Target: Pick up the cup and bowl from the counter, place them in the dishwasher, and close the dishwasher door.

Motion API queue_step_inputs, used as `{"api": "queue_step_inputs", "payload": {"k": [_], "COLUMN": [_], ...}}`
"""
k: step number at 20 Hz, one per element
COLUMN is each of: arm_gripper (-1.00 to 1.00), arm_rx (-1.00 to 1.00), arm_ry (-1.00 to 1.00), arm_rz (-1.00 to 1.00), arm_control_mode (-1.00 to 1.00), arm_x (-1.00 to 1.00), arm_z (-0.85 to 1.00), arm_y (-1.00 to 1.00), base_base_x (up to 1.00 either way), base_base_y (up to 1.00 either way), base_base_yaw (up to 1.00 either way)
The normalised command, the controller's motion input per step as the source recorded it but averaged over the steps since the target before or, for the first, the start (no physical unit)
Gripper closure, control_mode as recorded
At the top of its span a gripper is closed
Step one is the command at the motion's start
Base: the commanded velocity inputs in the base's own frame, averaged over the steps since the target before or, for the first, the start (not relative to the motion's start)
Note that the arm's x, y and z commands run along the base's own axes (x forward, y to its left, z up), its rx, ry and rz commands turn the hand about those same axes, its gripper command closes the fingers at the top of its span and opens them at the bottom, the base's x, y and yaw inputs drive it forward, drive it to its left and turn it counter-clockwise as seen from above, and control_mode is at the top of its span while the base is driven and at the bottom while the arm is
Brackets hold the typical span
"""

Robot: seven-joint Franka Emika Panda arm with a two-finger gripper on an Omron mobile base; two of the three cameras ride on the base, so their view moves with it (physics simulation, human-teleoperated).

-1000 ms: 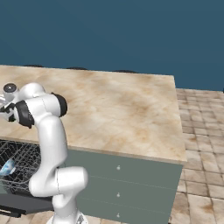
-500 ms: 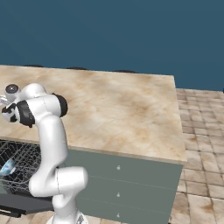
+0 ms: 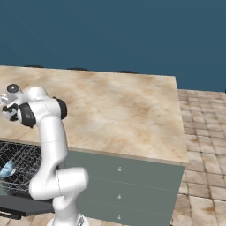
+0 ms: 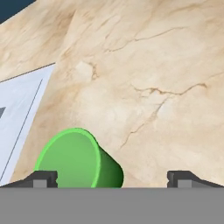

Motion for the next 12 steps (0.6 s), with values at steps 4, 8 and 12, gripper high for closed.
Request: {"api": "queue_step_inputs", "payload": {"k": [4, 8, 12], "arm_gripper": [-1.00, -1.00, -1.00], "arm_rx": [0.00, 0.00, 0.00], "arm_ry": [0.00, 0.00, 0.00], "arm_rz": [0.01, 0.03, 0.04], "arm_control_mode": [-1.00, -1.00, -1.00], "arm_x": [0.03, 0.00, 0.00], "arm_z": [-0.24, -0.31, -0.30], "arm_y": [0.35, 0.23, 0.10], "base_base_x": [0.00, 0.00, 0.00], "base_base_y": [0.00, 0.00, 0.00], "base_base_yaw": [0.00, 0.00, 0.00]}}
